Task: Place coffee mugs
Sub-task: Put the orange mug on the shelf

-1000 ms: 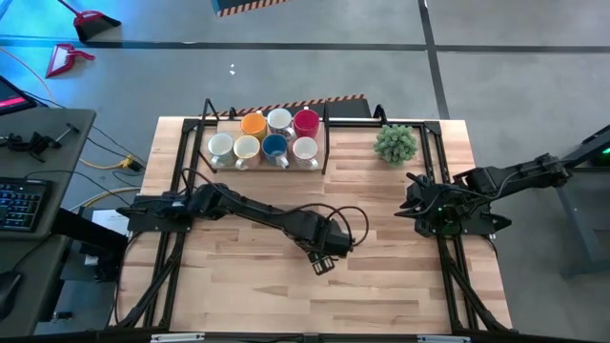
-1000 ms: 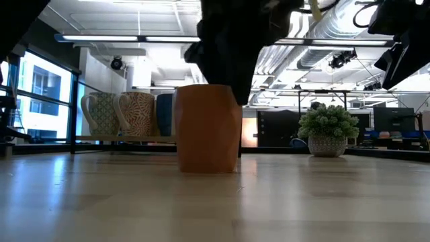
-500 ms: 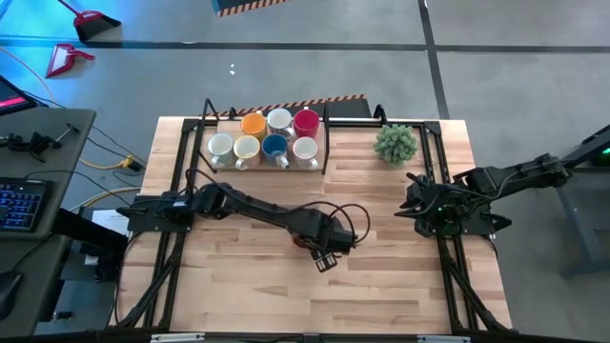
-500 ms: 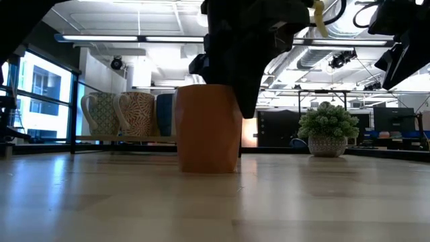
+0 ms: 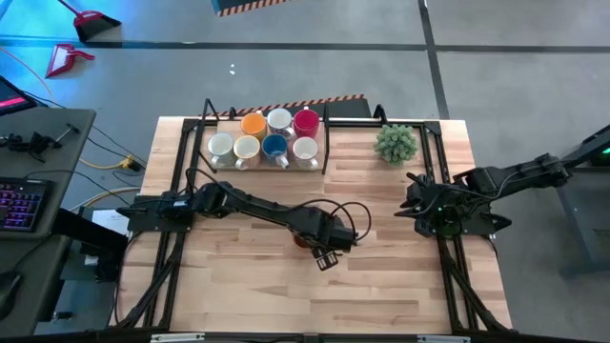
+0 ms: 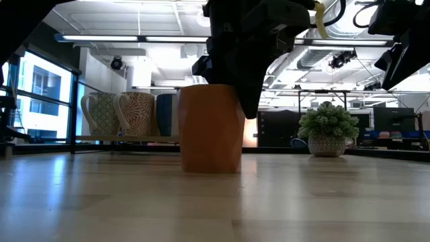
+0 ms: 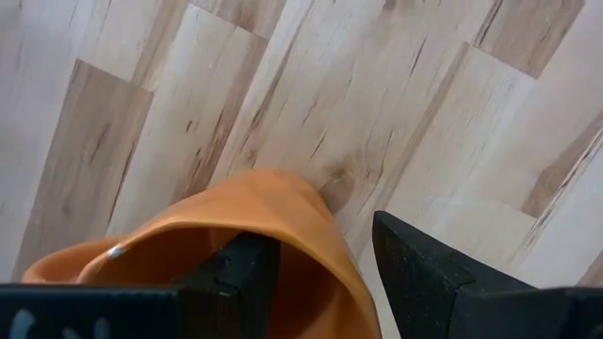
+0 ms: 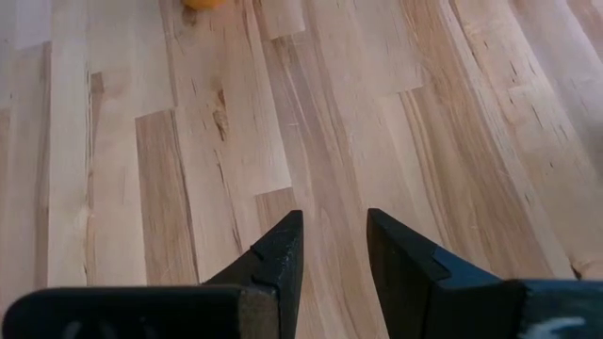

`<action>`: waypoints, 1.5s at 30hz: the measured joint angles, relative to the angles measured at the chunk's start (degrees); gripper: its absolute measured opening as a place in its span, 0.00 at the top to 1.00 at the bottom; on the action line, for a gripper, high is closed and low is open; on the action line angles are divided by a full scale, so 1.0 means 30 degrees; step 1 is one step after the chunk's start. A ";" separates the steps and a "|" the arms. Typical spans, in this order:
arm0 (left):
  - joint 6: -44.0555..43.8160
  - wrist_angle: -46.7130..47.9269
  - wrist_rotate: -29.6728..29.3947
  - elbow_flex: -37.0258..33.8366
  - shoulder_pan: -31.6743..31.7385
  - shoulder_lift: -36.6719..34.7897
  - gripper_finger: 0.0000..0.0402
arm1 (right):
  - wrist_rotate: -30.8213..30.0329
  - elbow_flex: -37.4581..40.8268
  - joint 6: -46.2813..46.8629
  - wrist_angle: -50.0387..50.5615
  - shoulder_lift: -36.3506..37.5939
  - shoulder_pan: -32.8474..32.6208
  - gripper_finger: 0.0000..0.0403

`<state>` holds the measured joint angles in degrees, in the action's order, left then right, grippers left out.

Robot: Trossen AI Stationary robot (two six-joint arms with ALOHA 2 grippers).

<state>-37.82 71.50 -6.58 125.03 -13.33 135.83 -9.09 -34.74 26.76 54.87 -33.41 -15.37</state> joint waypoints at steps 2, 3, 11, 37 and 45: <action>0.0096 0.0004 0.0430 0.0000 0.0091 0.0000 0.60 | -0.0063 0.0000 -0.0025 0.0000 -0.0005 -0.0002 0.76; 0.0160 0.0010 0.0793 0.0000 0.0149 0.0000 0.60 | -0.0063 0.0000 -0.0029 0.0000 0.0002 0.0000 0.76; 0.0967 0.0051 0.1040 0.0000 0.0332 0.0000 0.61 | -0.0085 0.0000 -0.0069 0.0000 -0.0003 0.0001 0.76; 0.0715 0.0648 0.0573 -0.0015 0.0011 0.0321 0.66 | -0.0081 0.0000 0.0073 0.0062 -0.0005 0.0002 0.76; 0.1322 0.0717 0.0378 -0.0015 0.0021 0.0321 0.95 | -0.0078 0.0000 0.0073 0.0066 -0.0004 0.0000 0.76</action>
<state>-33.86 73.65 -5.44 124.99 -13.27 136.79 -9.32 -34.74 26.98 55.07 -33.43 -15.37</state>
